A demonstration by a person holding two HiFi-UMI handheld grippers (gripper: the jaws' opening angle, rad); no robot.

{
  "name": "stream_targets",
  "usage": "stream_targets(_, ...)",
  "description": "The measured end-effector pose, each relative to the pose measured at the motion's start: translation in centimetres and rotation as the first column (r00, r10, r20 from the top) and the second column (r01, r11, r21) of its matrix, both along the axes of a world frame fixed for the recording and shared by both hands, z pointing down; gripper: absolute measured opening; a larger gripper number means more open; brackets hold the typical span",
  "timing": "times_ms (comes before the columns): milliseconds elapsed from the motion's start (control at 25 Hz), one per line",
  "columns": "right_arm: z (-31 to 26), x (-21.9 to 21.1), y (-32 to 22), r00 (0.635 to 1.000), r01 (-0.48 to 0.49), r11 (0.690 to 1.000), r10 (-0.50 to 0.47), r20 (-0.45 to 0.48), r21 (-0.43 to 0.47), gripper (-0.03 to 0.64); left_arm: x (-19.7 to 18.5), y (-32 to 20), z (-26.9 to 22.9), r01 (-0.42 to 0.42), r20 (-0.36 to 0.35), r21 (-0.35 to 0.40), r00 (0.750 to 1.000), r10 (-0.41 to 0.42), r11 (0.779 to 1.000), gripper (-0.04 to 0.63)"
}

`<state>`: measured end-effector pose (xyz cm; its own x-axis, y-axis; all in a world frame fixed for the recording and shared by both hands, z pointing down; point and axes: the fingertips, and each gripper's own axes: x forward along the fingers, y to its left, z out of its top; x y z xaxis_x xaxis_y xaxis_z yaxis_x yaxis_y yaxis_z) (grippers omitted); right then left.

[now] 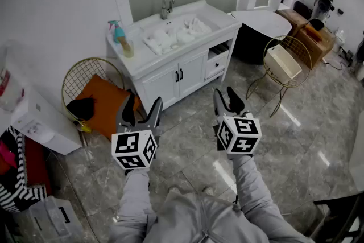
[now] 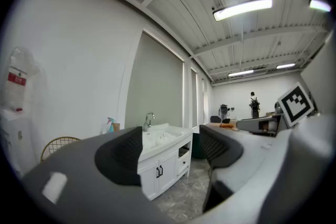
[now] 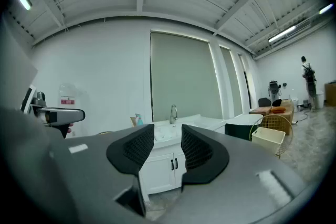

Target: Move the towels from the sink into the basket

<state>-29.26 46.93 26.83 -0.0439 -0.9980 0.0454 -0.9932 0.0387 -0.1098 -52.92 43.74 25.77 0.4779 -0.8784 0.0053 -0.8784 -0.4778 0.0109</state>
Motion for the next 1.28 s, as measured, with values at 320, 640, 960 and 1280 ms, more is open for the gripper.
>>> stream_targets(320, -0.5, -0.1, -0.5, 1.000, -0.003, 1.000, 0.003, -0.010, 0.016, 0.161, -0.1, -0.6, 0.0, -0.003, -0.005, 0.002, 1.000, 0.003, 1.000, 0.391)
stream_targets(640, -0.7, -0.5, -1.2, 1.000, -0.009, 0.999, 0.008, 0.005, 0.035, 0.163, -0.3, -1.5, 0.1, -0.010, -0.005, 0.003, 1.000, 0.010, 1.000, 0.391)
stream_targets(960, -0.5, -0.9, -2.0, 0.999, -0.044, 0.998, 0.044, 0.006, 0.040, 0.163, -0.9, -3.0, 0.7, -0.038, 0.001, -0.001, 0.999, 0.038, 0.999, 0.391)
stream_targets(1280, 0.0, -2.1, -2.7, 0.996, -0.086, 0.995, 0.087, -0.015, 0.044, 0.164, -2.2, -5.3, 1.6, -0.089, -0.003, -0.004, 0.996, 0.089, 0.996, 0.391)
